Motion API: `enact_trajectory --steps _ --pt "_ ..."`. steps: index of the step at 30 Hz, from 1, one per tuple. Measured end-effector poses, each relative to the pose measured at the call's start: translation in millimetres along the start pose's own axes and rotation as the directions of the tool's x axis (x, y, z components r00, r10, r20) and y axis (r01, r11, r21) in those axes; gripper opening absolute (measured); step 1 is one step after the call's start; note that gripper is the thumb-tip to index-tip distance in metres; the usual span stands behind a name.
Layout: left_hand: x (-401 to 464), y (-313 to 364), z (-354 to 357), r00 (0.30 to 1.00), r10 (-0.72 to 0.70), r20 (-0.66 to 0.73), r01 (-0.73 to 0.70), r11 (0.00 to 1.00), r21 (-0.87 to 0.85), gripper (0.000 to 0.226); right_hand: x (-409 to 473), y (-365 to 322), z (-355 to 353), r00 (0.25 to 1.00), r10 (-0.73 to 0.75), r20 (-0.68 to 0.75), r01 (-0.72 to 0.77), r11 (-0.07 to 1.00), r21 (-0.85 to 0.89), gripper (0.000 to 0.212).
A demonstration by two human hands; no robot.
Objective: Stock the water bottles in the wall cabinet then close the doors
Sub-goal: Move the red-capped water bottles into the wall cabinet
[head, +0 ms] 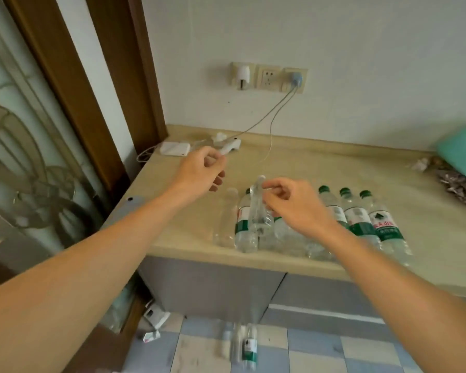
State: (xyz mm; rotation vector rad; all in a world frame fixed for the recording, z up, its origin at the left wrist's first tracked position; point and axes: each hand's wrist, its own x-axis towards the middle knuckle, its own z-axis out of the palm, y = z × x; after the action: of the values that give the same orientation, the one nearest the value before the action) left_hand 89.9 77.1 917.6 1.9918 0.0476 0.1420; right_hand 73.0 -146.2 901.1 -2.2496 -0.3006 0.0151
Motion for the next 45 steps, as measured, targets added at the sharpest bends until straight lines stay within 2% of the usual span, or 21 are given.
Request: enact_trajectory --steps 3,6,9,11,15,18,22,25,31,34,36,41,45 --pt "-35.0 -46.7 7.7 0.994 -0.075 0.073 0.075 0.997 0.000 0.008 -45.8 30.9 36.4 0.992 0.065 0.107 -0.060 0.997 -0.044 0.028" --pt "-69.1 -92.9 21.6 0.968 -0.136 0.209 0.134 0.991 0.022 0.014 -80.5 74.0 65.9 0.962 0.197 0.191 -0.180 0.978 -0.103 0.028" --pt "-103.9 -143.0 39.6 0.938 -0.195 0.287 0.180 0.981 0.078 0.017 -101.2 126.5 96.1 0.903 0.350 0.248 -0.337 0.937 -0.094 0.029" --pt "-125.3 -181.4 54.5 0.918 -0.258 0.301 0.234 0.965 0.114 0.019 -112.1 164.6 121.5 0.853 0.436 0.288 -0.409 0.900 -0.153 0.031" --pt "-162.6 -271.6 93.4 0.877 -0.417 0.240 0.407 0.909 0.091 0.019 -146.6 252.7 178.7 0.711 0.614 0.341 -0.541 0.789 -0.293 0.032" --pt "-184.8 -341.0 136.9 0.811 -0.558 0.175 0.563 0.826 0.028 0.023 -170.4 322.0 216.0 0.629 0.679 0.378 -0.591 0.734 -0.335 0.030" --pt "-203.8 -436.1 202.4 0.728 -0.686 0.018 0.686 0.727 -0.036 0.029 -190.0 411.9 273.6 0.584 0.681 0.441 -0.587 0.730 -0.350 0.029" --pt "-215.1 -509.6 253.0 0.667 -0.743 -0.050 0.741 0.669 -0.058 0.028 -199.8 482.0 321.0 0.527 0.692 0.493 -0.608 0.713 -0.349 0.026" --pt "-233.4 -642.4 353.5 0.605 -0.796 0.014 0.796 0.606 0.002 0.044 -207.2 608.2 413.9 0.459 0.727 0.510 -0.681 0.657 -0.324 0.015" --pt "-239.9 -700.3 399.8 0.611 -0.786 0.097 0.775 0.618 0.128 0.049 -206.1 660.1 456.5 0.458 0.737 0.497 -0.697 0.645 -0.314 0.019" --pt "-241.8 -736.6 430.1 0.630 -0.764 0.139 0.725 0.642 0.248 0.052 -205.5 692.2 483.2 0.476 0.737 0.480 -0.694 0.650 -0.310 0.031" --pt "-240.2 -813.1 496.6 0.678 -0.733 0.050 0.679 0.651 0.340 0.064 -206.3 758.9 542.6 0.477 0.767 0.429 -0.782 0.594 -0.192 0.058" --pt "-242.4 -848.1 524.5 0.703 -0.711 0.001 0.664 0.656 0.359 0.074 -210.7 787.9 579.3 0.489 0.776 0.398 -0.830 0.555 -0.061 0.073"
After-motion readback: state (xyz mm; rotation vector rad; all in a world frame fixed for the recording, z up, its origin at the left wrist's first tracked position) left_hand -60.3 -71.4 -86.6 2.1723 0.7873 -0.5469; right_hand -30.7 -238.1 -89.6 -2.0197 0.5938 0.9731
